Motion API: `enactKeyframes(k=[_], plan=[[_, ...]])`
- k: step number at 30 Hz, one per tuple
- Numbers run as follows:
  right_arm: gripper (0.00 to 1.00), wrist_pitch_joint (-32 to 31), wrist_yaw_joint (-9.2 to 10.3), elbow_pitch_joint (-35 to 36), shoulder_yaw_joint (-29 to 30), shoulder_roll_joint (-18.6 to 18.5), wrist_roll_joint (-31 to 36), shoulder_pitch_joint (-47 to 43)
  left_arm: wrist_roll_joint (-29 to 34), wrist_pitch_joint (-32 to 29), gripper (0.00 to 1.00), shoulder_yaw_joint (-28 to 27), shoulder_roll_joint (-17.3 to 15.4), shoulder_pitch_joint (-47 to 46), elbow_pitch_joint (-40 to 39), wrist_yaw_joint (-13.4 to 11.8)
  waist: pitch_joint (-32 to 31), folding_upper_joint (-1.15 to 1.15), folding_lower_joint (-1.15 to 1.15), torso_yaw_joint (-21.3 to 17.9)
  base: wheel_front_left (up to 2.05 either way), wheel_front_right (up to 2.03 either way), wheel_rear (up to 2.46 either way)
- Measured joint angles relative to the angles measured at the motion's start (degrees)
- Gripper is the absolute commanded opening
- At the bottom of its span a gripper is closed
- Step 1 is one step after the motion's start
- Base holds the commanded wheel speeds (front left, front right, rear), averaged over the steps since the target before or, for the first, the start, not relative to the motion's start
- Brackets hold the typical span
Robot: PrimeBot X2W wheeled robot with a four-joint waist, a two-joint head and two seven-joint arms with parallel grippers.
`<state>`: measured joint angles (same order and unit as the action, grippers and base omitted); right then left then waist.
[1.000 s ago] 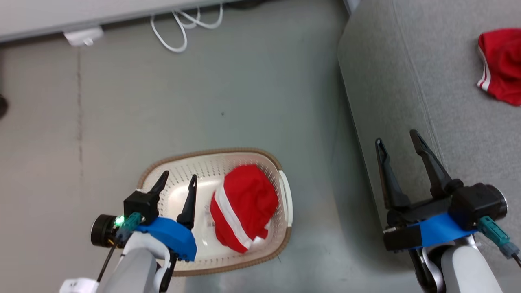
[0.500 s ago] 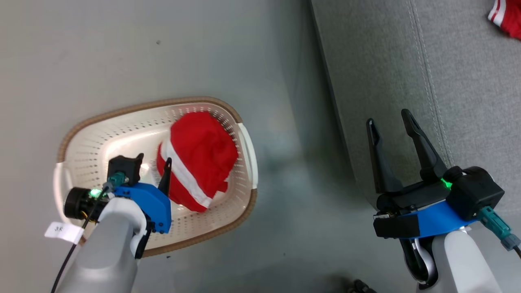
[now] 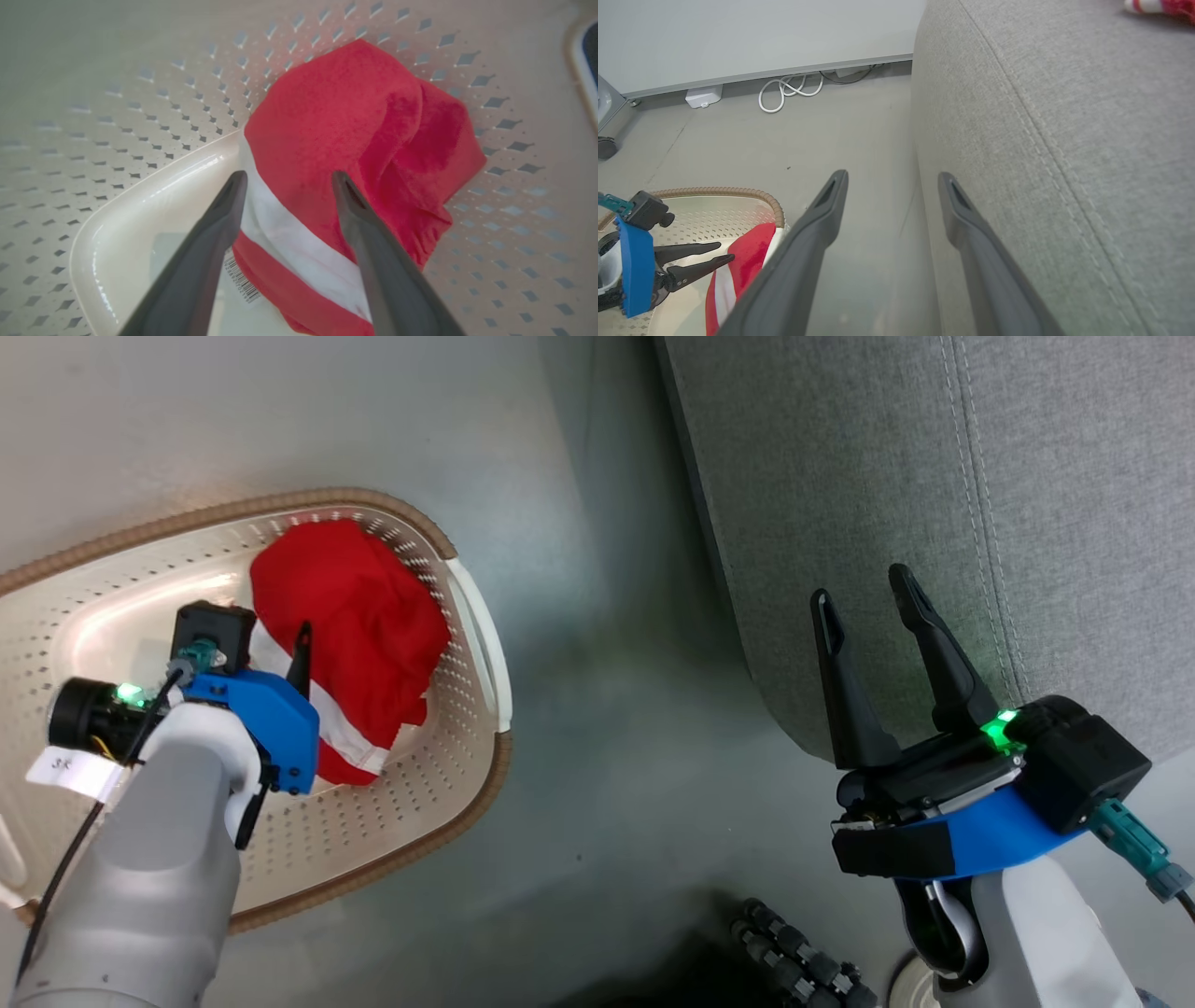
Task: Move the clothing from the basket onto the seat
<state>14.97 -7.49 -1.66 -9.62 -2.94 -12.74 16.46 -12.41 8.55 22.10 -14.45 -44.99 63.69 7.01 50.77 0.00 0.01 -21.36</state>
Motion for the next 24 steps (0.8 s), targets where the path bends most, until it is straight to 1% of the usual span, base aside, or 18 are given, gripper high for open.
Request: enactKeyframes(k=[4, 15, 19, 24], plan=[[1.00, 0.0, 0.00, 0.7, -0.6, 0.0, -0.5, 0.1, 0.8, -0.4, 1.00, 0.8, -0.9, -2.2, 0.7, -0.8, 1.8, 0.00, 0.00, -1.0, 0.00, 0.00, 0.00], [1.00, 0.0, 0.01, 2.2, -0.7, 0.0, -1.0, -1.7, 3.2, -3.4, 1.00, 4.6, -2.5, -6.4, 4.0, -0.6, 3.3, 0.00, -0.01, -1.0, 0.00, 0.00, 0.00], [1.00, 0.0, 0.00, 2.8, -0.3, 0.0, -1.0, -2.9, 3.1, -4.5, 1.00, 5.3, -1.8, -7.1, 5.1, -0.5, 3.8, 0.00, -0.01, -0.7, 0.00, 0.00, 0.00], [1.00, 0.0, 0.00, 3.6, -0.1, 0.0, -0.9, -3.8, 2.7, -4.5, 1.00, 6.7, -0.6, -8.1, 5.5, 0.1, 4.3, 0.00, -0.01, -0.3, 0.00, 0.00, 0.00]])
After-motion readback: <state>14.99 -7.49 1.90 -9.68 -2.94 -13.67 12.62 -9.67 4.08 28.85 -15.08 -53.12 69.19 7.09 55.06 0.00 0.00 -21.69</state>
